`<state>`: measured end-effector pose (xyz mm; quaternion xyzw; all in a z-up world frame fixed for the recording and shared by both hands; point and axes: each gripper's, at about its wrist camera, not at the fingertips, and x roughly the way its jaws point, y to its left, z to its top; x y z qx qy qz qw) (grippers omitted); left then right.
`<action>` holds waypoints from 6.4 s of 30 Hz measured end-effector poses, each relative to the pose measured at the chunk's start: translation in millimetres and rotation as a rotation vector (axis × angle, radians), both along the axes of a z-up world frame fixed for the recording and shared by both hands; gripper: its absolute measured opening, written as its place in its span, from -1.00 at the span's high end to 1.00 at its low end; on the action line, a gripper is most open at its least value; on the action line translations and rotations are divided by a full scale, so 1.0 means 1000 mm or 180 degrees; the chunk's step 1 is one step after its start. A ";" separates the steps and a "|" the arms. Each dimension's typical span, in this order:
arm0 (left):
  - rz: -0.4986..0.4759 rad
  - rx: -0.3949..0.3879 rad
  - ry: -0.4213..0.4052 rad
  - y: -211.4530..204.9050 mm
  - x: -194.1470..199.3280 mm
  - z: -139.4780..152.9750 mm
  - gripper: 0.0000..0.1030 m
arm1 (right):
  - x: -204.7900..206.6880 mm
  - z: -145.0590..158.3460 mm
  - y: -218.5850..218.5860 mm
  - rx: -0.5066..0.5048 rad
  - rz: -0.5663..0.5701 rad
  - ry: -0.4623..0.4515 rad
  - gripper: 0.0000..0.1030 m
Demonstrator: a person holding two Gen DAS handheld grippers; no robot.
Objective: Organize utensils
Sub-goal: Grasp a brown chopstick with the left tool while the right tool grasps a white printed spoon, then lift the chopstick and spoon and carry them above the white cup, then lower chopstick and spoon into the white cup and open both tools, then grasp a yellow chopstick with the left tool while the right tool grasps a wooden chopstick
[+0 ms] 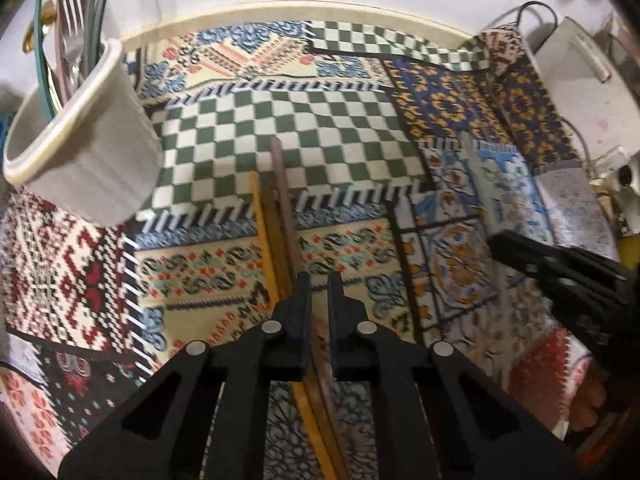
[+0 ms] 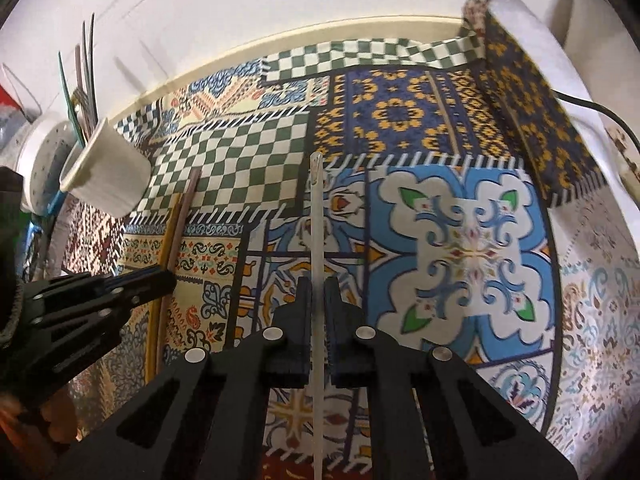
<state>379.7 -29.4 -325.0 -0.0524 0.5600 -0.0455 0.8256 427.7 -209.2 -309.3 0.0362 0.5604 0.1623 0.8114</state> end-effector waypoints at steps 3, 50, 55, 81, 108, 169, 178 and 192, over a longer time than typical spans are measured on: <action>-0.0019 0.0026 -0.0023 0.000 0.001 -0.002 0.88 | 0.002 0.005 -0.003 0.0018 -0.0063 -0.0055 0.89; -0.0352 0.0038 -0.0339 -0.052 0.054 0.035 0.90 | -0.008 0.056 -0.020 0.0191 -0.0223 -0.0473 0.89; -0.0289 0.0080 -0.0660 -0.041 0.019 0.070 0.90 | -0.014 0.071 -0.009 0.0230 -0.0147 -0.0603 0.89; 0.0318 0.0113 -0.1812 0.035 -0.044 0.205 0.92 | -0.021 0.166 0.053 0.0436 0.0335 -0.1316 0.89; 0.1127 0.0325 -0.2159 0.136 -0.053 0.269 0.92 | 0.018 0.223 0.186 0.0651 0.1243 -0.1957 0.89; 0.0928 0.0338 -0.1421 0.114 -0.077 0.187 0.29 | 0.004 0.122 0.136 0.0091 0.1054 -0.0979 0.70; 0.0799 0.0292 -0.0885 0.102 -0.075 0.117 0.28 | -0.006 0.029 0.129 -0.0162 0.0978 -0.0206 0.70; 0.0772 0.0222 -0.0297 0.097 -0.091 0.039 0.28 | -0.024 -0.023 0.139 -0.0220 0.1023 0.0227 0.69</action>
